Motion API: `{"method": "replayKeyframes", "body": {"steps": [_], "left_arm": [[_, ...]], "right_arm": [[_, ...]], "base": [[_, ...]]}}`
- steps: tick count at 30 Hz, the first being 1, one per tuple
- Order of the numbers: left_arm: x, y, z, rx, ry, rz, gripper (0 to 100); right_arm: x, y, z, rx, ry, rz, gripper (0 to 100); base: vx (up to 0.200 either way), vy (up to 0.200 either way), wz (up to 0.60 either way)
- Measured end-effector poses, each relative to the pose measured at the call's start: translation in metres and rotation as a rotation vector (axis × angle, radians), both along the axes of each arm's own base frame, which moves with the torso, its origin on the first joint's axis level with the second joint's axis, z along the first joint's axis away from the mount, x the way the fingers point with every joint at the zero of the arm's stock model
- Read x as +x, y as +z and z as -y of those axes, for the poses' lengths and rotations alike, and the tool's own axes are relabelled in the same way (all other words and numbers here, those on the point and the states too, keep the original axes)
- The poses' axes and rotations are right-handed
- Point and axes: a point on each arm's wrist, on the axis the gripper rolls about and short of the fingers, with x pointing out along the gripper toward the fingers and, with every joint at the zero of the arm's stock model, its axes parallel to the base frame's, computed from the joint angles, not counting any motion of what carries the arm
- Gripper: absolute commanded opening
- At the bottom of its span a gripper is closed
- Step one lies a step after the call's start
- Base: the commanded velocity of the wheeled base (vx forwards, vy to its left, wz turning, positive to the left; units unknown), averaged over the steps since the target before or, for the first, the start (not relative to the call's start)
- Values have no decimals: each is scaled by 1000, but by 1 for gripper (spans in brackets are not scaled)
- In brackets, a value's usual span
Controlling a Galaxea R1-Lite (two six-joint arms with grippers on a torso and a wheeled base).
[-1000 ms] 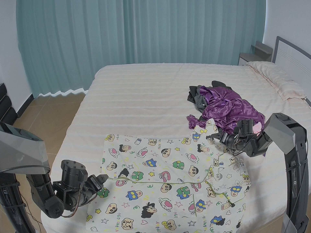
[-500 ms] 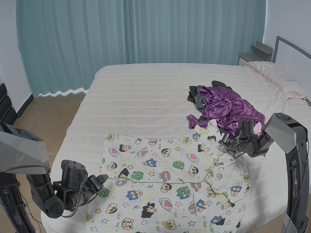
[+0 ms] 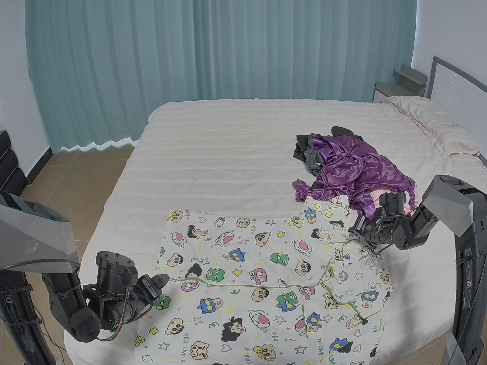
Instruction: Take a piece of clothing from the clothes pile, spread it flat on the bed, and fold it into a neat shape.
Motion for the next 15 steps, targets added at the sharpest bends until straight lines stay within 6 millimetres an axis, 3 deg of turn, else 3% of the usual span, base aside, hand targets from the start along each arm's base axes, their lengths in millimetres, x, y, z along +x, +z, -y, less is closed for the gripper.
{"method": "replayKeyframes", "body": {"steps": [7, 12, 15], "left_arm": [[0, -1, 0, 1, 1, -3, 100], [-1, 0, 0, -2, 3, -5, 100], [-2, 0, -1, -9, 10, -6, 100]], "right_arm": [[-3, 13, 5, 8, -14, 25, 100], [-12, 36, 25, 8, -61, 74, 100], [-20, 51, 37, 6, -90, 95, 100]], "base": [[0, 0, 0], [0, 0, 0], [-200, 0, 0]]}}
